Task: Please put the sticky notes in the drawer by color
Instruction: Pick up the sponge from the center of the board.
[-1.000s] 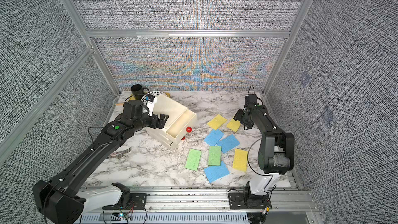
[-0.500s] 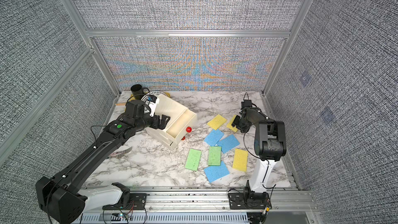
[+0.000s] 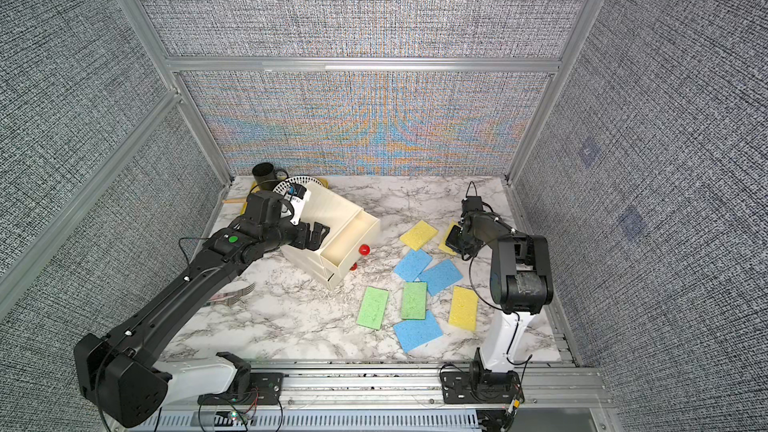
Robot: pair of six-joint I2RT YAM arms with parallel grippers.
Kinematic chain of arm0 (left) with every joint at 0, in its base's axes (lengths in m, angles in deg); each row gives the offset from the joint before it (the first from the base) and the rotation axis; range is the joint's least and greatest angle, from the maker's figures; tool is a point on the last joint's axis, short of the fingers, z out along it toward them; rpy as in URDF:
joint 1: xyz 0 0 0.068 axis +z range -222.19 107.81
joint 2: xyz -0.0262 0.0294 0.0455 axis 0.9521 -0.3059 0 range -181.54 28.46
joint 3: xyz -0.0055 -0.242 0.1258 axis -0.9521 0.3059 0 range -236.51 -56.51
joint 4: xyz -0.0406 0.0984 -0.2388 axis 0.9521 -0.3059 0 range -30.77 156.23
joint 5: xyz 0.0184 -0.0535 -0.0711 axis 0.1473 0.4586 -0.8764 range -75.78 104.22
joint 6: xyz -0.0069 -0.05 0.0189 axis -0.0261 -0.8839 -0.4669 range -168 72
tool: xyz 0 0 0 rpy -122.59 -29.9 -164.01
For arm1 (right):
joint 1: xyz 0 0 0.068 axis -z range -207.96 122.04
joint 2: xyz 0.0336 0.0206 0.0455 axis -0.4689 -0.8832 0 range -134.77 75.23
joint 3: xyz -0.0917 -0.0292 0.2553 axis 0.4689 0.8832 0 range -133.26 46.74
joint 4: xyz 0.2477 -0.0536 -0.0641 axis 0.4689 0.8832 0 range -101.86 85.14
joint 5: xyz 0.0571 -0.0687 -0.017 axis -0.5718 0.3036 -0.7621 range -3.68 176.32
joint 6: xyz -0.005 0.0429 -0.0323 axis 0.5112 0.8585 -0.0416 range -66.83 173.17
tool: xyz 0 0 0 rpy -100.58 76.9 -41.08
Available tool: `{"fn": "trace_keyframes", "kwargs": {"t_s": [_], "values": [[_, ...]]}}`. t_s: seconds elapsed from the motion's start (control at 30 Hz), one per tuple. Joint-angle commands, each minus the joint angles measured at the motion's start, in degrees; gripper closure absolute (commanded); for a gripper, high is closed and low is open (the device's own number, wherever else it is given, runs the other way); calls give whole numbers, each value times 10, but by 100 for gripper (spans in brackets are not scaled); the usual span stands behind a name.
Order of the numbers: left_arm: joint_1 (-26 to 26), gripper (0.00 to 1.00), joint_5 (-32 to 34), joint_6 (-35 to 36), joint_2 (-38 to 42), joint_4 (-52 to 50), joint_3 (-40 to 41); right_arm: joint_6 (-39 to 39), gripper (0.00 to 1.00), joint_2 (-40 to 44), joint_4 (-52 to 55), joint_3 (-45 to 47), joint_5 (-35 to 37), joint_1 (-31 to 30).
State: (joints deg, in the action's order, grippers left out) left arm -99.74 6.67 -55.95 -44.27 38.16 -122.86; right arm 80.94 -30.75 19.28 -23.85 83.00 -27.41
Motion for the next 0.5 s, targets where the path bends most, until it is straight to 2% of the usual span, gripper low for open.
{"fn": "trace_keyframes", "kwargs": {"t_s": [0.0, 0.17, 0.27, 0.47], "values": [[-5, 0, -65, -2, -3, -9, -16, -40, 100, 69, 27, -12, -1, -22], [-27, 0, -115, -12, -20, -38, -63, -97, 100, 204, 40, -16, -66, -98], [-33, 0, -153, -33, -18, -26, -81, -115, 100, 250, 58, -22, -103, -154], [-43, 0, -194, -67, -26, -27, -141, -120, 100, 307, 75, -29, -115, -287]]}}
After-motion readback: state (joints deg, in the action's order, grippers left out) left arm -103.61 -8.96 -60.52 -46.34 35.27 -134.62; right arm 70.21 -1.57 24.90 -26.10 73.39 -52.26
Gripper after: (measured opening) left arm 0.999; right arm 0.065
